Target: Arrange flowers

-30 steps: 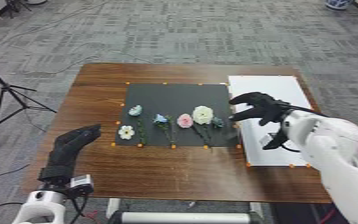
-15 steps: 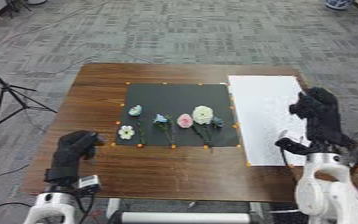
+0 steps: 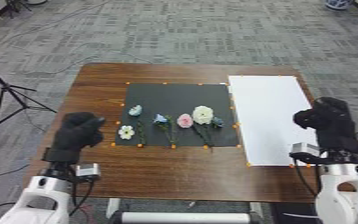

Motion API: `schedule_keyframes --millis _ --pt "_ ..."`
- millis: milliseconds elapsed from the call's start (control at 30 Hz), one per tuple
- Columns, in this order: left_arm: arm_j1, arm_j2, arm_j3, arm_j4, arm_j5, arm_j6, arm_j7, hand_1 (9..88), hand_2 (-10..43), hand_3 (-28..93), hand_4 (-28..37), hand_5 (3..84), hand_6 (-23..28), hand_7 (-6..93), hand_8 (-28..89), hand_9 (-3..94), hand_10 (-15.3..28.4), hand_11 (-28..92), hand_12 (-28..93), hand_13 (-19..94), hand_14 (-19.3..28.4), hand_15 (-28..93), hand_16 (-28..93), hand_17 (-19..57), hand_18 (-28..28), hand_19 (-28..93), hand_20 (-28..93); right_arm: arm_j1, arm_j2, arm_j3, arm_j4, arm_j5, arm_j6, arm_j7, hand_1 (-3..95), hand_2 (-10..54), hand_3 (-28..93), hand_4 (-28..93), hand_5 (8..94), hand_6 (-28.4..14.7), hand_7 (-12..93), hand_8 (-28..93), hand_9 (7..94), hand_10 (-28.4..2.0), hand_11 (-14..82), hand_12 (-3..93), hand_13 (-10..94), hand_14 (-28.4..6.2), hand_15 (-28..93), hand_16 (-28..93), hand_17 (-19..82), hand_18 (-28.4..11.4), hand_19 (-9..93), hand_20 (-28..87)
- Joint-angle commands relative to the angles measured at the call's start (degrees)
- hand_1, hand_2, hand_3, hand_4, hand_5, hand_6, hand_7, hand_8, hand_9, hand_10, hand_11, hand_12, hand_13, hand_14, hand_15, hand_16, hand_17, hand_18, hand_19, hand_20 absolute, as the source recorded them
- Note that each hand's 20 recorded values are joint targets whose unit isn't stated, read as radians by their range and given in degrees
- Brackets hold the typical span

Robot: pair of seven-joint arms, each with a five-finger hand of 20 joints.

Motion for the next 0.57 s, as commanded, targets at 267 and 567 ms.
schedule_keyframes --millis 267,567 --pt "-1.5 -0.81 2.36 0.36 -1.36 0.31 -0.55 37.5 0.4 64 -9.5 71.5 -7.5 74.7 53 83.4 12.1 80 67 83 20.2 93 72 51.9 28.4 93 88 5.8 6.0 -0.9 0.6 -8.0 -19.0 18.7 29.2 5.2 76 -13 80.6 8.4 79 69 93.7 -6.2 78.5 83.5 90 -13.9 93 84 60 -26.5 93 82" --pt "-0.9 -1.14 2.26 0.23 -1.76 0.41 -0.97 37.0 0.3 64 -10.5 71.1 -7.5 74.8 52 83.2 12.3 80 67 82 20.0 93 71 51.2 28.4 93 88 1.7 8.6 -16.3 -0.9 0.4 25.9 3.0 29.3 6.0 75 -13 80.0 8.5 78 68 93.7 -5.7 77.6 84.5 90 -13.2 93 84 59 -26.4 93 81"
